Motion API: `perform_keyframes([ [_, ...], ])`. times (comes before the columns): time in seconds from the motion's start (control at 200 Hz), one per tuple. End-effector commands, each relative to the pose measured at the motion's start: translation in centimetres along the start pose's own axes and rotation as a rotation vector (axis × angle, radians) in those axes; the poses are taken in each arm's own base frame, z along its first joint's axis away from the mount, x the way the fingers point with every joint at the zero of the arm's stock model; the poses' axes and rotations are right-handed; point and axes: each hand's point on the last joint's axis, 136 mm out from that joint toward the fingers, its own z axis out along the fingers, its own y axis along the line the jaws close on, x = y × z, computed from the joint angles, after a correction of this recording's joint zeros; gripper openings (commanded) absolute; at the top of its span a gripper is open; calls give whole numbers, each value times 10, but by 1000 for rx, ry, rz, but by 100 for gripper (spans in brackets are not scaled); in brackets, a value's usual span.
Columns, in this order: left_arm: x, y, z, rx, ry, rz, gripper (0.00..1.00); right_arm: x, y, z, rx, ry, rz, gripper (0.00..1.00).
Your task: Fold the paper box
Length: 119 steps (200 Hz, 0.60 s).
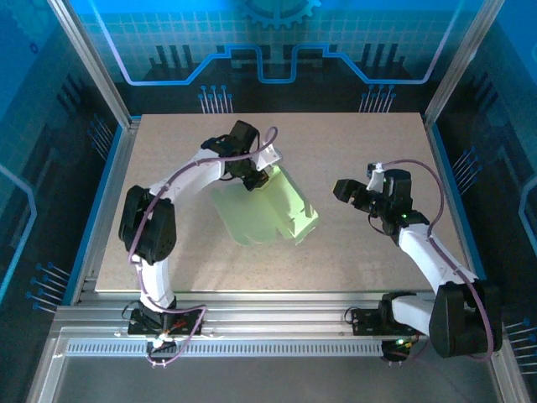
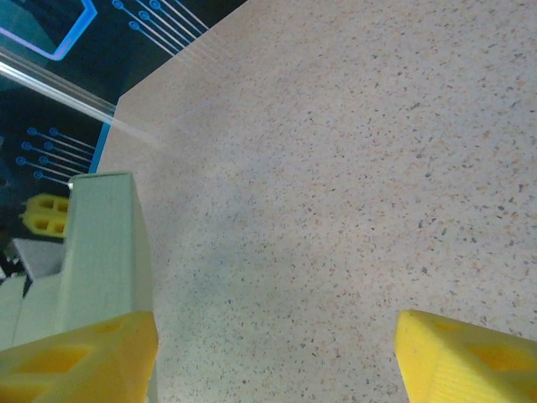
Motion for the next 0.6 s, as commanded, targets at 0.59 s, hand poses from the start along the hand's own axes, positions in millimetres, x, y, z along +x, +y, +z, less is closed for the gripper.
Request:
perform_keyframes([
  [0.59,43,13,72,77,495,419,5,10,-3,9,-16,71,-1,76],
])
